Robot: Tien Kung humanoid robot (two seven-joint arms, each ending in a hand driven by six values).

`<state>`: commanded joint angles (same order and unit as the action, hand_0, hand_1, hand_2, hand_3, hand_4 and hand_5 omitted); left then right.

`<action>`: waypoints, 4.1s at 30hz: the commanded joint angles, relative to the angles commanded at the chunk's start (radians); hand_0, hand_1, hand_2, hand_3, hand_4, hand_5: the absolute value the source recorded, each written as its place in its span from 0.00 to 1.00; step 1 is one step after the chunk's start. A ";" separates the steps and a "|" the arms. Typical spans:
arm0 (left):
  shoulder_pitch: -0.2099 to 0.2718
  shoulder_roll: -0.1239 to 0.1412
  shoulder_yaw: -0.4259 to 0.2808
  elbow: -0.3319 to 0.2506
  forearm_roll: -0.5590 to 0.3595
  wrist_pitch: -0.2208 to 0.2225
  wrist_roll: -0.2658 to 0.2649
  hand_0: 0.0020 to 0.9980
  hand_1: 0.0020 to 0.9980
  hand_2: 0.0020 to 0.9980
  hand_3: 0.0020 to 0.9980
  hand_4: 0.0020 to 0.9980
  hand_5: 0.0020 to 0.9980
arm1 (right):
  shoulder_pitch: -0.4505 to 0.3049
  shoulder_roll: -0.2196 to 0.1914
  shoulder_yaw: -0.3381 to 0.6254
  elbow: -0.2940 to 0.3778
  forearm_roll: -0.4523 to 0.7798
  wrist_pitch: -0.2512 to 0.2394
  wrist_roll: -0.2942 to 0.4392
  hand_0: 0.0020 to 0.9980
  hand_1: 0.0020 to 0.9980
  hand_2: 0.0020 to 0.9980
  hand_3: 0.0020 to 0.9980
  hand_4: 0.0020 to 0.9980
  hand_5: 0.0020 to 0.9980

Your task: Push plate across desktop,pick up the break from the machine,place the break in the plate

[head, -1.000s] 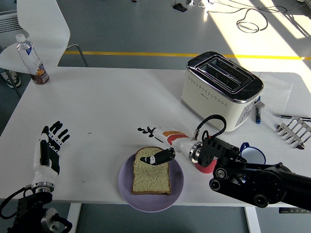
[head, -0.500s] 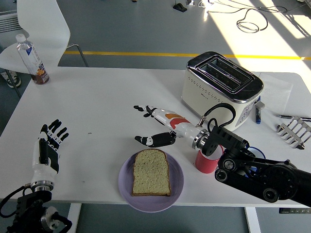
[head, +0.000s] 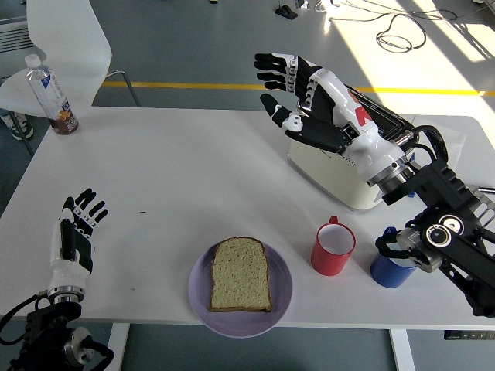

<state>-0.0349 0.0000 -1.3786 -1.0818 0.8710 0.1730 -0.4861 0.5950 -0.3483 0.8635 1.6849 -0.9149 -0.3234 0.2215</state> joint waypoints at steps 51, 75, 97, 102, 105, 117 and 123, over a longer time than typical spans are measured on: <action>-0.010 0.000 -0.004 -0.009 0.003 0.002 -0.001 0.72 0.75 0.85 0.75 0.53 1.00 | -0.560 0.139 0.749 -0.430 0.312 0.240 -0.129 0.77 0.75 0.75 0.74 0.53 0.44; -0.007 0.000 -0.043 -0.104 0.002 0.010 0.148 0.73 0.75 0.84 0.74 0.52 1.00 | -0.550 0.148 0.766 -0.487 0.299 0.249 -0.130 0.76 0.74 0.74 0.73 0.53 0.48; -0.001 0.000 -0.081 -0.167 0.017 0.011 0.291 0.74 0.75 0.83 0.74 0.51 1.00 | -0.563 0.139 0.765 -0.494 0.308 0.266 -0.126 0.76 0.72 0.72 0.72 0.53 0.51; 0.000 0.000 -0.069 -0.163 0.017 0.010 0.287 0.74 0.75 0.83 0.73 0.50 1.00 | -0.567 0.138 0.774 -0.490 0.306 0.268 -0.126 0.76 0.72 0.72 0.72 0.53 0.51; 0.002 0.000 -0.065 -0.161 0.016 0.011 0.285 0.74 0.75 0.83 0.73 0.49 0.99 | -0.571 0.136 0.778 -0.490 0.306 0.267 -0.125 0.76 0.72 0.72 0.72 0.53 0.51; 0.013 0.000 -0.056 -0.153 0.015 0.014 0.280 0.74 0.75 0.82 0.72 0.49 0.99 | -0.574 0.134 0.781 -0.492 0.308 0.268 -0.124 0.75 0.71 0.71 0.71 0.53 0.51; 0.010 0.000 -0.051 -0.151 0.015 0.014 0.279 0.74 0.74 0.82 0.72 0.49 0.99 | -0.579 0.134 0.791 -0.492 0.308 0.266 -0.124 0.74 0.71 0.71 0.71 0.54 0.56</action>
<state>-0.0253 0.0000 -1.4299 -1.2331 0.8863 0.1874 -0.2066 0.0164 -0.2144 1.6548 1.1929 -0.6066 -0.0575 0.0973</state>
